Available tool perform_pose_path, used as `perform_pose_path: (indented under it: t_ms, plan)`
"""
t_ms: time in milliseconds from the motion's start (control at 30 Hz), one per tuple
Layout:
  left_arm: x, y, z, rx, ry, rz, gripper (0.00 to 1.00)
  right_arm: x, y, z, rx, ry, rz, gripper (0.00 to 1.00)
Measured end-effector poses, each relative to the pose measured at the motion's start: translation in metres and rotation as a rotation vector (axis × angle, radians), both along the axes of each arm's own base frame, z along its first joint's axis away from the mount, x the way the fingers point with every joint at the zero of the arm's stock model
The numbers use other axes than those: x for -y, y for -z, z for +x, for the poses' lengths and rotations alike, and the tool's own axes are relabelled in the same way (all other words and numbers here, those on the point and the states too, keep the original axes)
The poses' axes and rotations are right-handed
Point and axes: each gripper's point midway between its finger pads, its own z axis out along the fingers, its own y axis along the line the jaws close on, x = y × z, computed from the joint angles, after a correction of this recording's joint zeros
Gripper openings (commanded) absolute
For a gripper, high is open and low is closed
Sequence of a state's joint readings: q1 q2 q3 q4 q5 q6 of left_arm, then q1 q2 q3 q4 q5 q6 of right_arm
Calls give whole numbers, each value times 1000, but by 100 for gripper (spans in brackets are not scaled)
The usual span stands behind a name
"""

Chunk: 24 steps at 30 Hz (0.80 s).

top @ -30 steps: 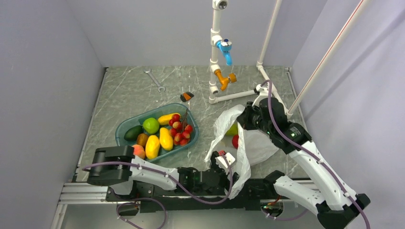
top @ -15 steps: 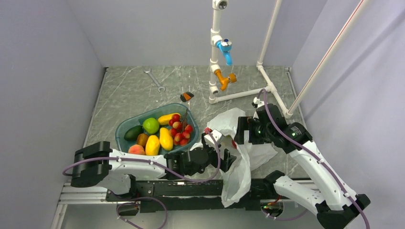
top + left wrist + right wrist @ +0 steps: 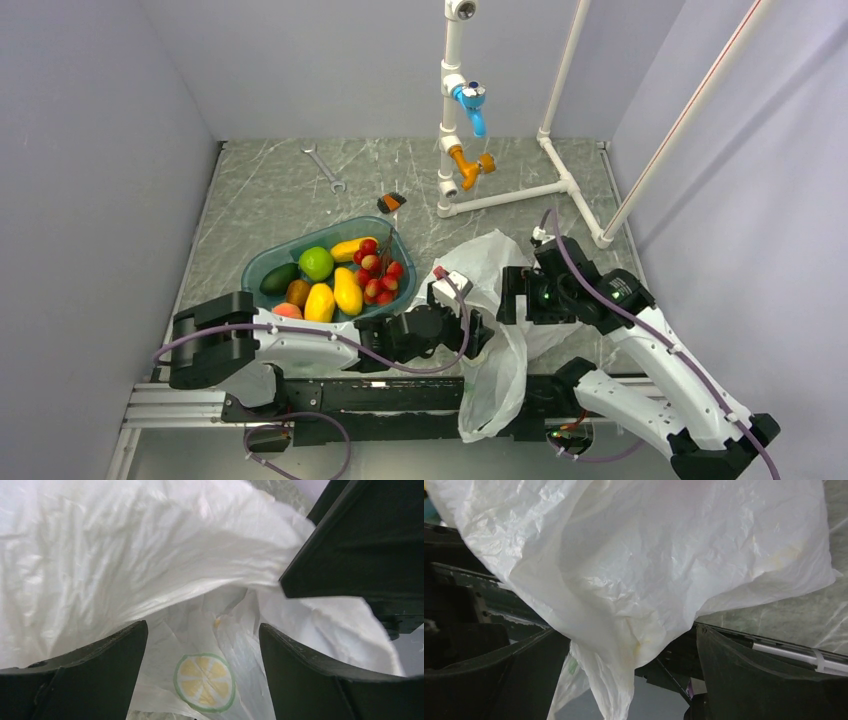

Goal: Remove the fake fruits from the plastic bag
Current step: Take out the fake fruit from the plastic bag.

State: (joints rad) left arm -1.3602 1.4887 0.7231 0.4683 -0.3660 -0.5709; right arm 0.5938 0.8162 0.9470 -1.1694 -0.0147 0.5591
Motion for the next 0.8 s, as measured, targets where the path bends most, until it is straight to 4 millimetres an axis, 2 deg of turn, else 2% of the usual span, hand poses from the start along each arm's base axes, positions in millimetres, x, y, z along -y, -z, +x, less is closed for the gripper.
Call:
perform_pose_path:
  t_ms: [167, 333, 467, 500, 533, 600, 633, 800]
  plan:
    - [2, 1, -1, -6, 8, -5, 88, -2, -17, -2, 48, -8, 48, 99]
    - [3, -3, 0, -14, 1, -27, 88, -3, -13, -25, -22, -58, 79, 98]
    - [3, -4, 1, -16, -3, -32, 88, 1, -2, -37, -90, -77, 52, 80]
    - [3, -4, 1, -17, -3, -34, 88, 2, 0, -38, -98, -78, 44, 78]
    - [4, -4, 1, -19, -3, -36, 88, 2, 3, -38, -107, -78, 37, 81]
    - [5, -4, 1, -22, -3, -38, 89, 2, 7, -40, -124, -75, 34, 95]
    - [6, -5, 1, -25, -4, -40, 89, 1, 8, -40, -131, -75, 37, 99]
    - [7, -7, 1, -32, -6, -50, 90, -20, 4, -48, -140, -168, 146, 100]
